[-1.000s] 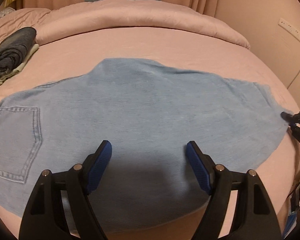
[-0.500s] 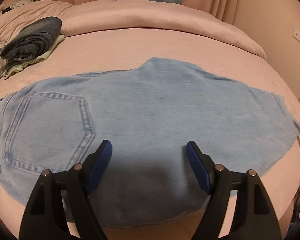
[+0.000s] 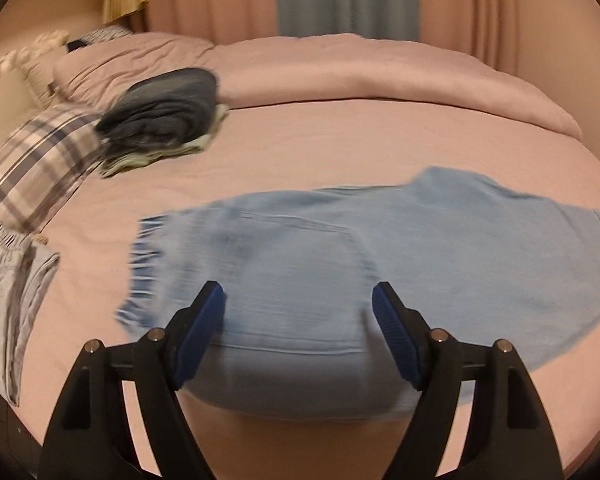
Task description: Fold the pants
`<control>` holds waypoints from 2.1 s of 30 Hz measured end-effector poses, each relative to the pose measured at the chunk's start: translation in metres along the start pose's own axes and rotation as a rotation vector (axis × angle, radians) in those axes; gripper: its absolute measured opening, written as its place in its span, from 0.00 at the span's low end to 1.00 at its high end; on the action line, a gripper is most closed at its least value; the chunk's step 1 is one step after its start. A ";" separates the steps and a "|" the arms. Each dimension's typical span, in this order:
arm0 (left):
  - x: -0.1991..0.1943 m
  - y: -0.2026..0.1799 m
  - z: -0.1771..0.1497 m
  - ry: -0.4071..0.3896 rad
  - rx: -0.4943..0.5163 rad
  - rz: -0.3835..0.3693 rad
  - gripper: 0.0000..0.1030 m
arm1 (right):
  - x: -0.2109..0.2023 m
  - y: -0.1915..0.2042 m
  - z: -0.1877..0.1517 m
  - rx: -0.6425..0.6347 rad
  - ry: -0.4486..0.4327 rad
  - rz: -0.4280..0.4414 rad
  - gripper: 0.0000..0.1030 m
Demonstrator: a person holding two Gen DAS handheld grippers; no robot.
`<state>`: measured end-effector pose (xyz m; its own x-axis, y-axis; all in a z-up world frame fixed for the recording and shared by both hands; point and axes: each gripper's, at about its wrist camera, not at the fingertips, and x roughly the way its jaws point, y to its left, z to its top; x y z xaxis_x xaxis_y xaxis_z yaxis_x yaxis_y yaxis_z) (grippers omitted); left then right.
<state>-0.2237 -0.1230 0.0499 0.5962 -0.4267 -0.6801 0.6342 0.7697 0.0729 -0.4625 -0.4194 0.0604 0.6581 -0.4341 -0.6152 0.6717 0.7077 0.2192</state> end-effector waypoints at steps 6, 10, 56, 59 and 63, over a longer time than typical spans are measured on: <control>0.037 0.035 -0.004 0.064 -0.070 0.018 0.79 | 0.040 0.117 -0.017 -0.239 0.093 0.205 0.05; 0.048 0.032 0.000 0.052 -0.051 0.028 0.90 | 0.053 0.168 -0.053 -0.439 0.098 0.117 0.11; -0.043 0.001 -0.003 -0.032 -0.041 -0.062 0.99 | -0.034 0.089 -0.068 -0.067 0.218 0.484 0.53; -0.049 -0.009 -0.004 -0.005 -0.077 -0.159 0.99 | -0.043 0.009 -0.062 0.207 0.132 0.419 0.54; -0.047 -0.036 0.000 0.043 -0.090 -0.294 0.99 | -0.056 -0.061 -0.075 0.439 0.066 0.328 0.54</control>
<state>-0.2744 -0.1309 0.0794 0.3715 -0.6184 -0.6925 0.7288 0.6563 -0.1952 -0.5661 -0.3968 0.0243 0.8434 -0.1842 -0.5047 0.5232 0.4947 0.6939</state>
